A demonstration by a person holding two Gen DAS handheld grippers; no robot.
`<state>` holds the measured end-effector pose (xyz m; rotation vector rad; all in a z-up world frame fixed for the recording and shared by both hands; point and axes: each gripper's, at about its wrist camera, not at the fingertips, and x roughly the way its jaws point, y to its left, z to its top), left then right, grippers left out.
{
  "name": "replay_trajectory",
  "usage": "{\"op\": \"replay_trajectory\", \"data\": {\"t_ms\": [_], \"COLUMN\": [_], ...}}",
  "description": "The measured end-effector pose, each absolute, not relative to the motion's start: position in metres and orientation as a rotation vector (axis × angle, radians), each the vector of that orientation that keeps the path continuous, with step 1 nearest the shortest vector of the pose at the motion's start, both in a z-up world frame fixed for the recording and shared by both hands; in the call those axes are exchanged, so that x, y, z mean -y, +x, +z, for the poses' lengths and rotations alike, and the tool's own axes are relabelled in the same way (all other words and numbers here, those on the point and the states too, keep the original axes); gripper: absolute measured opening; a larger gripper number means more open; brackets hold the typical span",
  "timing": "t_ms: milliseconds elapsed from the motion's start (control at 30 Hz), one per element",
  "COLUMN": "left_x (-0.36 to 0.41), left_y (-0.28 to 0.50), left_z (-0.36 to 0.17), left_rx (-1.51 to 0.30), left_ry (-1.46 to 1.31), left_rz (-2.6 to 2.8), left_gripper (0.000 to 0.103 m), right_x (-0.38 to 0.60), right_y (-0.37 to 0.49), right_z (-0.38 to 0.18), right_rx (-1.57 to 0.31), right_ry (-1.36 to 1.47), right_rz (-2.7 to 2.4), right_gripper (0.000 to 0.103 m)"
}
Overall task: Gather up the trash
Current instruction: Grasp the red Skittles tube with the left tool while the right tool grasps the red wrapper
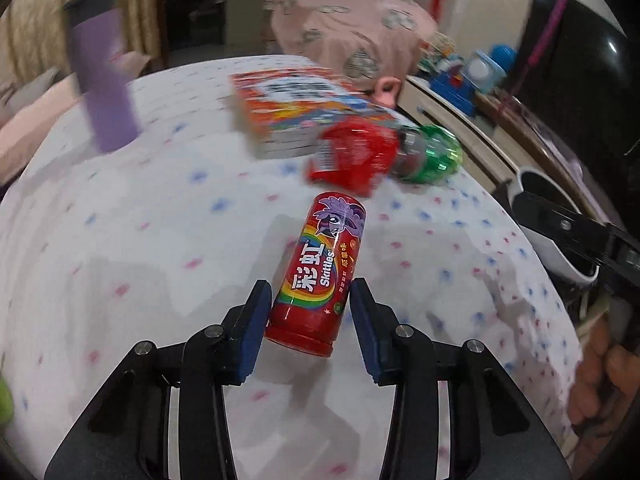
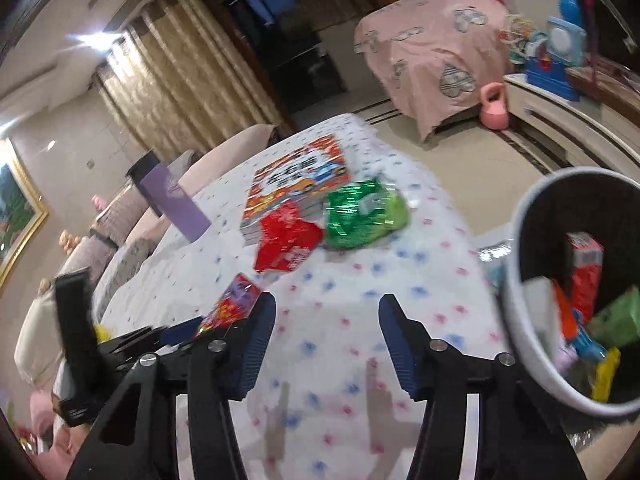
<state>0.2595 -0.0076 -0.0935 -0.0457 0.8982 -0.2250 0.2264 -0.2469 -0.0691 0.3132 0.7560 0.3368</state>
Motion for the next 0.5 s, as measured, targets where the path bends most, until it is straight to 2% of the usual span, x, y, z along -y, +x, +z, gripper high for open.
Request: {"op": "replay_trajectory", "data": {"t_ms": [200, 400, 500], "left_x": [-0.029, -0.042, -0.042], "left_y": [0.252, 0.246, 0.245], "left_z": [-0.101, -0.111, -0.112], "left_rx": [-0.916, -0.936, -0.934], "left_ry": [-0.133, -0.174, -0.180], "left_rz": [-0.169, -0.158, -0.160], "left_gripper": [0.040, 0.040, 0.040], "right_x": [0.203, 0.173, 0.161], "right_y": [0.258, 0.295, 0.315], "right_z": [-0.067, -0.065, -0.071], "right_rx": [-0.758, -0.761, -0.790], "right_ry": [0.214, 0.105, 0.060], "right_rz": [0.424, 0.454, 0.459], "right_gripper": [0.056, 0.073, 0.074]}}
